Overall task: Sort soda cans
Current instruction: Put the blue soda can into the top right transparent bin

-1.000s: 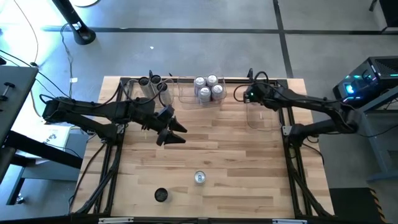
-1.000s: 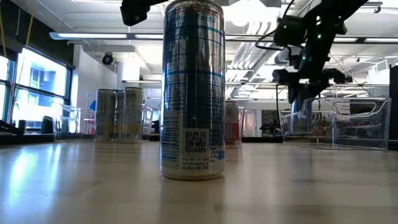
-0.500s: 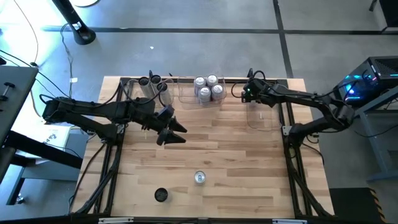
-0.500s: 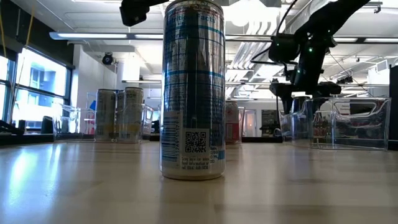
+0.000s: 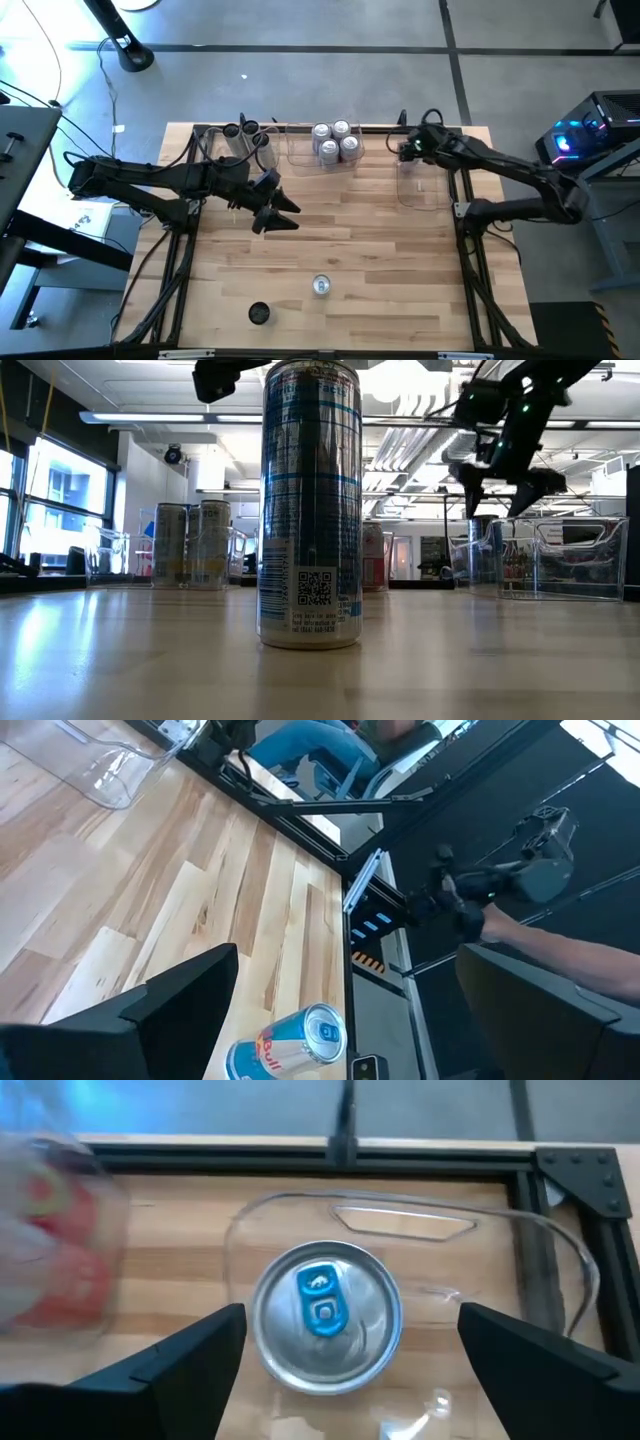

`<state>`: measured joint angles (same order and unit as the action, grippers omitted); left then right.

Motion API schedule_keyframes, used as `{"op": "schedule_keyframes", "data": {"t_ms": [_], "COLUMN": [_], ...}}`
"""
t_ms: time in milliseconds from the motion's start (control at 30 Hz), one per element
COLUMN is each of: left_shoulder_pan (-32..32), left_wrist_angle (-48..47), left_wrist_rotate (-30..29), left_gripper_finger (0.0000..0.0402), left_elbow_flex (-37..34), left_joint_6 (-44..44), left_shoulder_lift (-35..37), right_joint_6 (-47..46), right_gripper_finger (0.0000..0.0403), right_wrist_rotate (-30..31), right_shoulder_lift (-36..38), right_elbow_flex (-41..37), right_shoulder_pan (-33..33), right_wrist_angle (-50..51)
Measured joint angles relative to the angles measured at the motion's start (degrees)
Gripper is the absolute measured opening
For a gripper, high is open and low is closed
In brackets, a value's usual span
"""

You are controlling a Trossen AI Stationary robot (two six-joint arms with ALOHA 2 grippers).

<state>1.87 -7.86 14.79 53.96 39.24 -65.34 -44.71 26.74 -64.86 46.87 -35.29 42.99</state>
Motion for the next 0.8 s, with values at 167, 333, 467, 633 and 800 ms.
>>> {"op": "schedule_keyframes", "data": {"t_ms": [167,333,467,633,800], "left_shoulder_pan": [0.0,0.0,0.0,0.0,0.0], "left_wrist_angle": [0.0,0.0,0.0,0.0,-0.1], "left_wrist_rotate": [0.0,0.0,-0.9,-2.0,-2.1], "left_gripper_finger": [0.0369,0.0369,0.0369,0.0369,0.0369], "left_elbow_flex": [0.0,0.0,0.0,0.0,0.0], "left_joint_6": [-0.9,-0.9,-1.9,-2.0,-2.0], "left_shoulder_lift": [0.0,0.0,0.0,0.0,0.0], "right_joint_6": [3.5,3.3,2.5,2.8,1.4], "right_gripper_finger": [0.0361,0.0361,0.0362,0.0362,0.0362], "right_wrist_rotate": [-1.2,-4.2,-7.2,-6.5,-11.0], "right_shoulder_lift": [7.3,12.9,10.3,-2.3,-15.6], "right_elbow_flex": [0.0,0.0,0.1,0.1,2.1], "right_shoulder_pan": [3.3,10.6,20.7,34.8,46.5], "right_wrist_angle": [-0.7,-9.6,-24.4,-40.2,-48.2]}}
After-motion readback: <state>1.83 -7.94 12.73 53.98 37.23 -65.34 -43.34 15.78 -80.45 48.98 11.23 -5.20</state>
